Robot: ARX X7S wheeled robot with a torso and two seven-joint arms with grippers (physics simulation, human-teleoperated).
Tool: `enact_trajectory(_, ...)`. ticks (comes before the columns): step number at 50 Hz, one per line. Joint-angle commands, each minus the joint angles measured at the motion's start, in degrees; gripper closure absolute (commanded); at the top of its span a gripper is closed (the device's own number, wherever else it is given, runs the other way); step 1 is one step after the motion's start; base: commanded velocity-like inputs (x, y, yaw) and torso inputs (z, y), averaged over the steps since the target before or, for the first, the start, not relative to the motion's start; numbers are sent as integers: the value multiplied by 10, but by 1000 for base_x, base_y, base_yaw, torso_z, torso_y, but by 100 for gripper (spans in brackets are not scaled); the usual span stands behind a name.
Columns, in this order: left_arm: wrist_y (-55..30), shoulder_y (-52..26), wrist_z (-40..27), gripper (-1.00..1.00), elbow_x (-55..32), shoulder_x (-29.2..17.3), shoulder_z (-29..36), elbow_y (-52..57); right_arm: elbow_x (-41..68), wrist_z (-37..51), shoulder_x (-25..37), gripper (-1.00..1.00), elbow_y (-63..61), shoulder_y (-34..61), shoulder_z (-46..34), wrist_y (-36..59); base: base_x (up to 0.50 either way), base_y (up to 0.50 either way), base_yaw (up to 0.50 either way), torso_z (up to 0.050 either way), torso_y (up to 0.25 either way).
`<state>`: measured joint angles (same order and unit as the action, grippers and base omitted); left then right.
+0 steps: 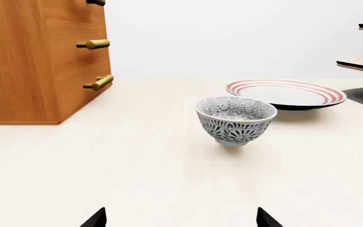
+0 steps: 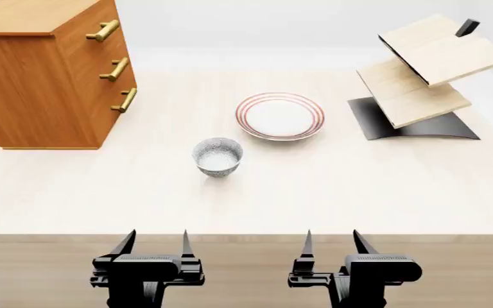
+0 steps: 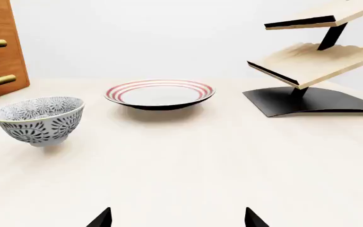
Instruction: Open the top drawer of the cabinet and put the bowl in it.
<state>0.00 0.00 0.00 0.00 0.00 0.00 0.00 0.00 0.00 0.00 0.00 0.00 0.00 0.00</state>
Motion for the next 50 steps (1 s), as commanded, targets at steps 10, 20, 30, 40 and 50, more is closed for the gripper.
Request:
enact_trajectory(10, 3, 7, -28, -100, -18, -27, 34, 23, 23, 33, 26, -100, -26, -6, -27, 14, 0, 0, 0, 0, 0)
enact_trajectory(20, -2, 10, -34, -100, -35, -39, 42, 52, 32, 50, 38, -100, -62, -12, -34, 31, 0, 0, 0, 0, 0)
enact_trajectory(30, -4, 5, -42, -100, -40, -49, 50, 60, 38, 62, 46, -100, -81, -10, -41, 40, 0, 0, 0, 29, 0)
enact_trajectory(40, -26, 9, -48, -100, -49, -60, 56, 97, 45, 71, 54, -100, -107, -20, -46, 45, 0, 0, 0, 50, 0)
enact_trajectory(50, -62, 7, -61, -100, -54, -75, 55, 150, 49, 83, 64, -100, -144, -26, -50, 61, 0, 0, 0, 50, 0)
